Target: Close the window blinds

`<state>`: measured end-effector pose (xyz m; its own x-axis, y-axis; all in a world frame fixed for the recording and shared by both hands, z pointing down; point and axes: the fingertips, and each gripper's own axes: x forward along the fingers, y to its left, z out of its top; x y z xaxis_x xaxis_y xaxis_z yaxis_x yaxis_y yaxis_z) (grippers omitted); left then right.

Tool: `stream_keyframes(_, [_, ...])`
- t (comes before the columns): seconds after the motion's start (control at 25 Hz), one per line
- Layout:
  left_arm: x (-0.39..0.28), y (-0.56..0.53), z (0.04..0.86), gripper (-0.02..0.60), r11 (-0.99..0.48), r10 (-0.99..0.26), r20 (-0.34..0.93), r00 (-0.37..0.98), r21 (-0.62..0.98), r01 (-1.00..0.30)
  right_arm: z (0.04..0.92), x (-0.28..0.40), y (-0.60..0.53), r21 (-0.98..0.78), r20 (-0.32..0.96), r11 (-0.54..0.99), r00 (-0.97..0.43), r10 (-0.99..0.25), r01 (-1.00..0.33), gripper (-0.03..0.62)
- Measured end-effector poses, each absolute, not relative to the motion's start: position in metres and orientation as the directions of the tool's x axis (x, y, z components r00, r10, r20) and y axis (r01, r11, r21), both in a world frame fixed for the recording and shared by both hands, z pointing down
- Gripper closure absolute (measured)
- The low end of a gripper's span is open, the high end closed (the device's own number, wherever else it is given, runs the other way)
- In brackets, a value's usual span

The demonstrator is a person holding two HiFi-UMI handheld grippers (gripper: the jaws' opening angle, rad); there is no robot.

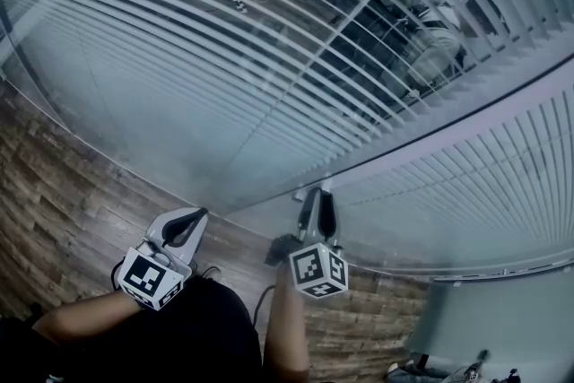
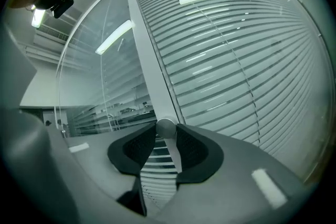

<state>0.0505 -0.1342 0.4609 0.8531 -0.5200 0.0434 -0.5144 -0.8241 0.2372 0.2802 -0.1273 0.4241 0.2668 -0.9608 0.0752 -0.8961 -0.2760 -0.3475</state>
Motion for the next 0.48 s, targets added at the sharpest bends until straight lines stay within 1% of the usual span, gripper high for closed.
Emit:
stream_keyframes(0.24, [0.047,-0.1347,0.4616,0.58,-0.82,-0.523,0.054,0.851,0.241,-0.519,0.4215,0.2749,-0.1272,-0.163,0.083,-0.237,0.226,-0.971,-0.958,0.465])
stream_keyframes(0.4, [0.0479,-0.1352,0.4615,0.58,-0.823,-0.518,0.048,0.854,0.244,-0.513,0.4229,0.2717,-0.1296,0.066,0.137,-0.252,0.259,-0.956,-0.965,0.467])
stream_keyframes(0.48, [0.0485,-0.1337,0.4619,0.58,-0.824,-0.516,0.049,0.855,0.244,-0.511,0.4239,0.2705,-0.1296,0.146,0.154,-0.247,0.269,-0.951,-0.958,0.467])
